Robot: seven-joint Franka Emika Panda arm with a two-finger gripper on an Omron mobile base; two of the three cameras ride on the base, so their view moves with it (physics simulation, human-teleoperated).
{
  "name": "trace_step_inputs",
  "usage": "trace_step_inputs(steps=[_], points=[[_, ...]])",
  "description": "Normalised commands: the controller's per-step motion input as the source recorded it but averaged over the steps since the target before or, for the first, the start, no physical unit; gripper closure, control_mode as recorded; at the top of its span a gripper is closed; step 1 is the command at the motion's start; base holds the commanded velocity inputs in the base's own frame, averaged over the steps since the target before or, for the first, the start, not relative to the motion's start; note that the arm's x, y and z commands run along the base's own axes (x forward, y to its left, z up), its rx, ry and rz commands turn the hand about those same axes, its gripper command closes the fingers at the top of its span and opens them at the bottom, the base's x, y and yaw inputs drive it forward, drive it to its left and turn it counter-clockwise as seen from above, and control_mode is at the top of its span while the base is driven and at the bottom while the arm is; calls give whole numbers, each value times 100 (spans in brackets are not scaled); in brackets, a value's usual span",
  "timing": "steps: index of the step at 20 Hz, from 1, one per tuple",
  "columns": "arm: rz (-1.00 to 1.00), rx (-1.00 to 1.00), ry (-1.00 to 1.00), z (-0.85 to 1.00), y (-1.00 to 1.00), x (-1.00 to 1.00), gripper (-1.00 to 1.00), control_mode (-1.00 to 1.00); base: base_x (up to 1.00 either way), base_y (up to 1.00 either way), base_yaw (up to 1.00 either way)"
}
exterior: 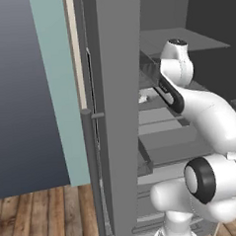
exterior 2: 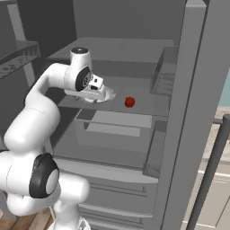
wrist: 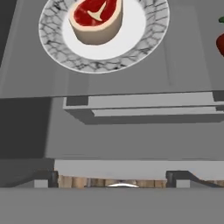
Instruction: Retrieve the steak from the fridge and place it on the cutting board.
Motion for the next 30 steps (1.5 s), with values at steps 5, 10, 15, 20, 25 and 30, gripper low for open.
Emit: trace_step_inputs(steps=[5, 10, 15, 20, 25, 30], points=[[-2, 0, 0, 0, 0, 65, -100, -100, 0, 0, 0], [-3, 0, 0, 0, 1, 65, -100, -100, 0, 0, 0], [0, 0, -16, -18, 12, 20, -100, -100, 0, 0, 0], [0, 0, -22, -33, 8, 0, -100, -100, 0, 0, 0], [-2, 0, -12, -9, 1, 21, -100, -100, 0, 0, 0], [-3, 0, 0, 0, 0, 44, -100, -100, 0, 0, 0]])
